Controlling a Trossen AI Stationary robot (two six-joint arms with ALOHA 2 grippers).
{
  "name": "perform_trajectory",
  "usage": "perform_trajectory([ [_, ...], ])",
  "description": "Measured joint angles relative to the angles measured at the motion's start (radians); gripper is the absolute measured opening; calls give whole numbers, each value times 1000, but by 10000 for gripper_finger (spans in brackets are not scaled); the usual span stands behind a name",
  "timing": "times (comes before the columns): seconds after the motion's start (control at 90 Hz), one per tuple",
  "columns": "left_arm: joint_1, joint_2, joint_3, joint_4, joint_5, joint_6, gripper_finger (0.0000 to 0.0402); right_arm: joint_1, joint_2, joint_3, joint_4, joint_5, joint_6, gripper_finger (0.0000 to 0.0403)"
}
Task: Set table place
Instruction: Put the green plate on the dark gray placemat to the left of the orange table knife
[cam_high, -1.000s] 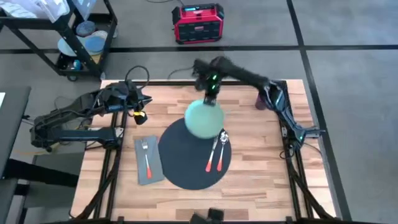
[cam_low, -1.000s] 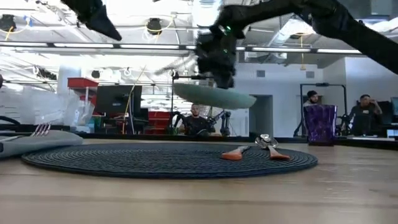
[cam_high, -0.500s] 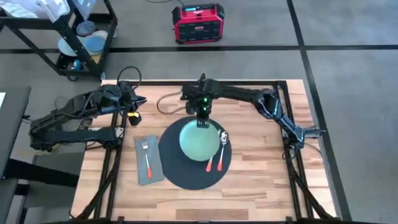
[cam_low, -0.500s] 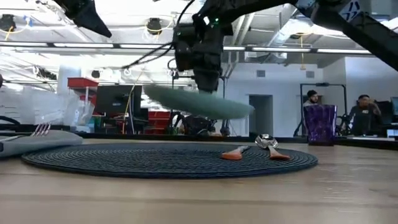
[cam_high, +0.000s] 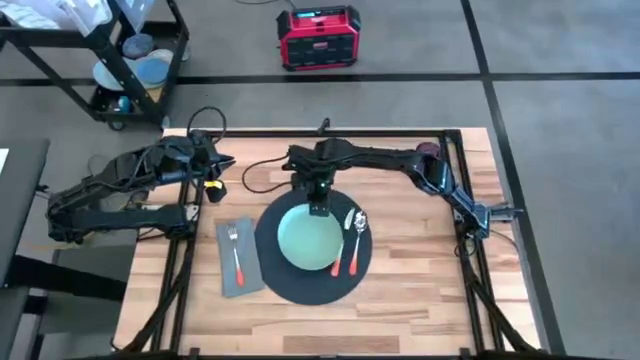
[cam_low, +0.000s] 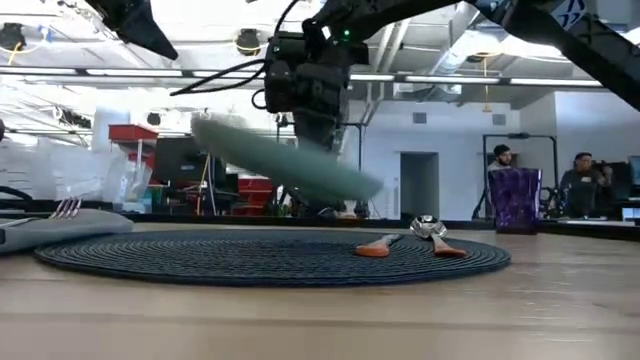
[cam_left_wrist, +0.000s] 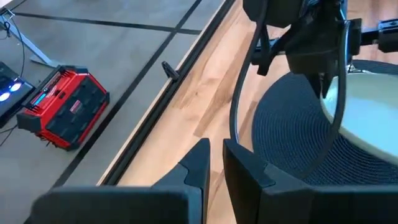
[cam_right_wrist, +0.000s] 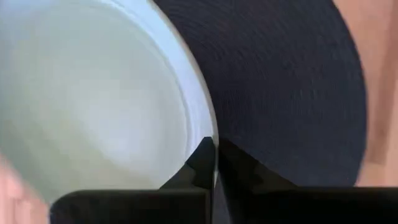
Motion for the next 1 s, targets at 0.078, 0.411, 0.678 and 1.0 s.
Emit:
perform_trajectory([
  [0.078,0,0,0,0,0,-1,26,2,0,0,11,-1,0,0],
  [0.411,0,0,0,0,0,-1,26,14,16,-48,25,-11,3,0],
  [0.678,0,0,0,0,0,15,26,19,15,-81,67,-5,6,0],
  [1.0,0,0,0,1,0,1,26,10,14,-81,110,29,0,0],
])
